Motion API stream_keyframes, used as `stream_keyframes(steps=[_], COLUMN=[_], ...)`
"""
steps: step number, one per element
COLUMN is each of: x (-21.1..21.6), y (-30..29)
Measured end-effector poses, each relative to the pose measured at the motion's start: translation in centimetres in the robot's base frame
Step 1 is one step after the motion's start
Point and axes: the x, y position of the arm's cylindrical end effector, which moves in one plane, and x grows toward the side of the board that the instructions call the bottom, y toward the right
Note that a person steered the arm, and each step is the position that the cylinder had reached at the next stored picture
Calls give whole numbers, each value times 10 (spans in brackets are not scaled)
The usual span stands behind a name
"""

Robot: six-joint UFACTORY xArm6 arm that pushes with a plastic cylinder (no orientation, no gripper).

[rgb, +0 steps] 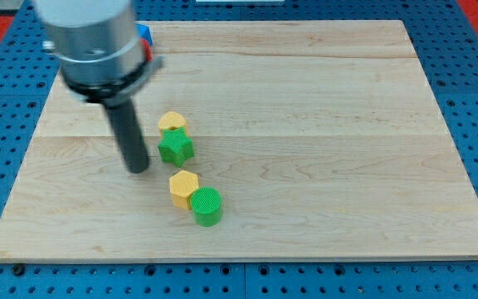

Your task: Slightly push the yellow hexagon with the green star towards the bottom left of the board

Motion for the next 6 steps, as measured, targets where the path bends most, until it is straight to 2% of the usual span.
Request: stream_keyframes(steps=[1,2,3,4,5,6], x=[-43,-61,-59,-58,-27,-19], y=[-1,30,65,70,68,108])
